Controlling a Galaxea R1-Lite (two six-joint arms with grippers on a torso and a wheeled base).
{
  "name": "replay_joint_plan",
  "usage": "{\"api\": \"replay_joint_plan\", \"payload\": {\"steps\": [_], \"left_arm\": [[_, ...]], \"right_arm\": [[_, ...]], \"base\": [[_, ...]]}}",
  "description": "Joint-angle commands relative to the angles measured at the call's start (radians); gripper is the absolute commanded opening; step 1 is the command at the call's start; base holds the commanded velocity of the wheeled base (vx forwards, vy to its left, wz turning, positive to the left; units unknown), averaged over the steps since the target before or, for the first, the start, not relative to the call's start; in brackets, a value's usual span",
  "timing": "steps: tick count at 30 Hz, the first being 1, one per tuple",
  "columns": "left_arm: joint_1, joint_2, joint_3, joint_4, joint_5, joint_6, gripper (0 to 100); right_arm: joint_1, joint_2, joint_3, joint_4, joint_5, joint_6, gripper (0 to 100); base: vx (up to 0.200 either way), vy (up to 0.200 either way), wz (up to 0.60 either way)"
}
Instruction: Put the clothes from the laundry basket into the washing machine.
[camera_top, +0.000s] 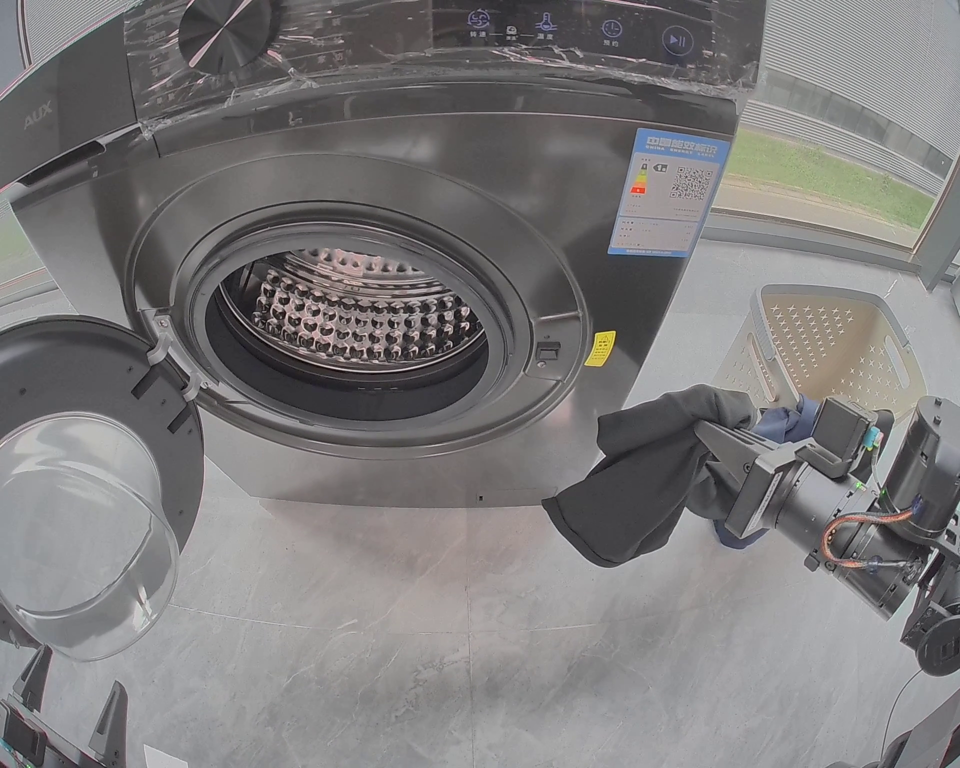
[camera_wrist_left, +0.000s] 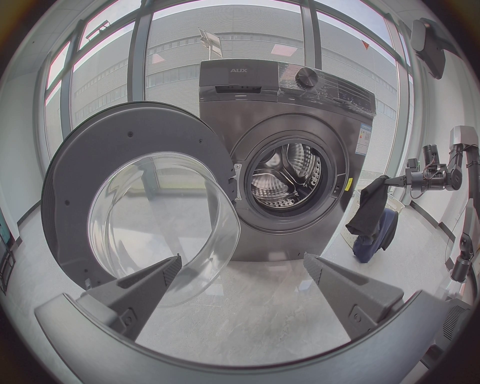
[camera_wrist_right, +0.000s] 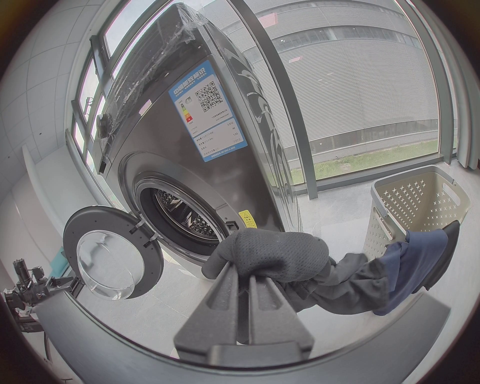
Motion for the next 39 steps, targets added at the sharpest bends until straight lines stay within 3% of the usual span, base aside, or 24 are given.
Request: {"api": "replay_joint_plan", "payload": {"steps": [1,10,31,39], "left_arm": [[-0.001,-0.016,0.018,0.0,0.0,-0.001,100],[-0.001,-0.016,0.018,0.0,0.0,-0.001,100],[0.001,-0.016,0.018,0.0,0.0,-0.001,100],[0.001,-0.016,0.018,0.0,0.0,-0.001,100]], "right_arm": [[0.0,0.0,0.0,-0.002,0.0,0.0,0],[0.0,0.0,0.0,0.0,0.001,0.0,0],[-0.003,0.0,0.0,0.0,0.001,0.001,0],[-0.003,0.0,0.0,-0.002,0.001,0.0,0]], "base": [[-0.2,0.0,0.0],[0.0,0.0,0.0],[0.0,0.2,0.0],[0.0,0.0,0.0]]}}
